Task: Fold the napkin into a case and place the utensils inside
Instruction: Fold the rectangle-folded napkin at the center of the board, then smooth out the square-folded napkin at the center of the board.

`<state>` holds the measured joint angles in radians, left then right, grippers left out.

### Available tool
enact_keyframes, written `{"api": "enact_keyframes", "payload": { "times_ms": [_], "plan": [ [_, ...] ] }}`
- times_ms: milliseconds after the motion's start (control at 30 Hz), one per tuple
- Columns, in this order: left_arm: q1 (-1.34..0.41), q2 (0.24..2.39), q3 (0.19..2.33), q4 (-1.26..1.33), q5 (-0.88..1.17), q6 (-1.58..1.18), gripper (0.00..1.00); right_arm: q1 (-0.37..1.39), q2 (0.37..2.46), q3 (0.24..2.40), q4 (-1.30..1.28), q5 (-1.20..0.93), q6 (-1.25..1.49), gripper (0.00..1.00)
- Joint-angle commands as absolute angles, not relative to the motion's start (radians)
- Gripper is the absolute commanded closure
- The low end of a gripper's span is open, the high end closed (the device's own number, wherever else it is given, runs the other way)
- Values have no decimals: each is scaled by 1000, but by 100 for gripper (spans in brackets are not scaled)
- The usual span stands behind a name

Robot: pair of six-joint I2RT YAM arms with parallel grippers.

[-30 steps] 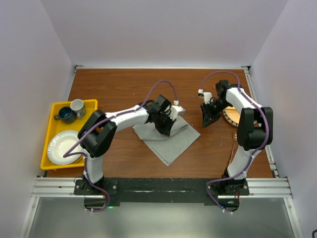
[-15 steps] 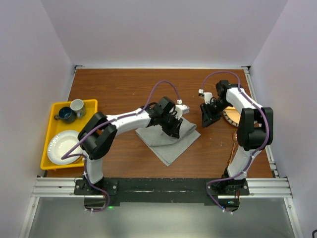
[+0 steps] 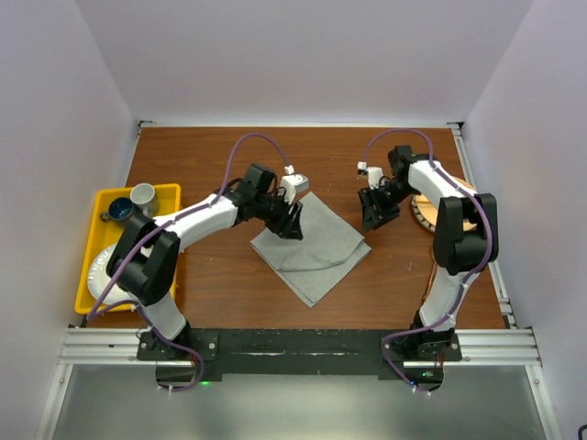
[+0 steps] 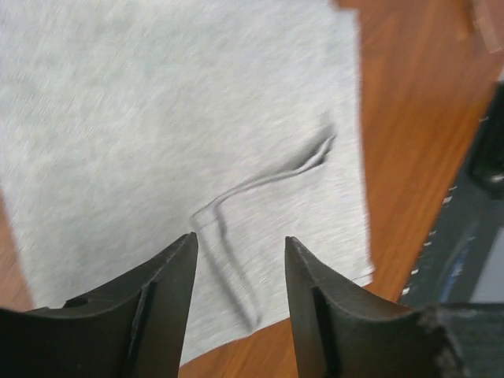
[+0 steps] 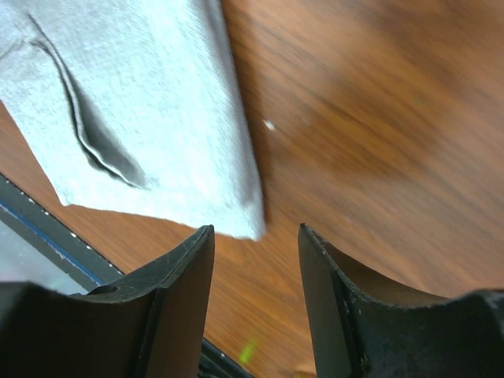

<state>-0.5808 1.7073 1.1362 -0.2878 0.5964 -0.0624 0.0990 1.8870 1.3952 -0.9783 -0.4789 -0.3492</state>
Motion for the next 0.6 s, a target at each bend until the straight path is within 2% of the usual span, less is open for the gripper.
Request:
{"api": "enact_keyframes", "payload": {
  "times_ms": [0,167,300,367,467,567],
  "plan": [
    [-577,1718,1086,-354,519,61,50,135,1924,1411,-943,-515,-319,50],
    [-532,1822,1144,-383,471,95,59,163,1936,1358,-919,-537,-295,56],
    [-476,1911,1242,-414,433,158,61,192,1931,1324,-900,-589,-253,60],
    [-427,1960,1324,-431,475,175,62,224,1918,1299,-888,-618,-220,61],
    [-388,1996,1425,-471,549,237,62,245,1892,1269,-862,-727,-160,59],
    [-374,1999,1500,-531,624,317,59,247,1873,1291,-882,-778,-138,48]
  ]
}}
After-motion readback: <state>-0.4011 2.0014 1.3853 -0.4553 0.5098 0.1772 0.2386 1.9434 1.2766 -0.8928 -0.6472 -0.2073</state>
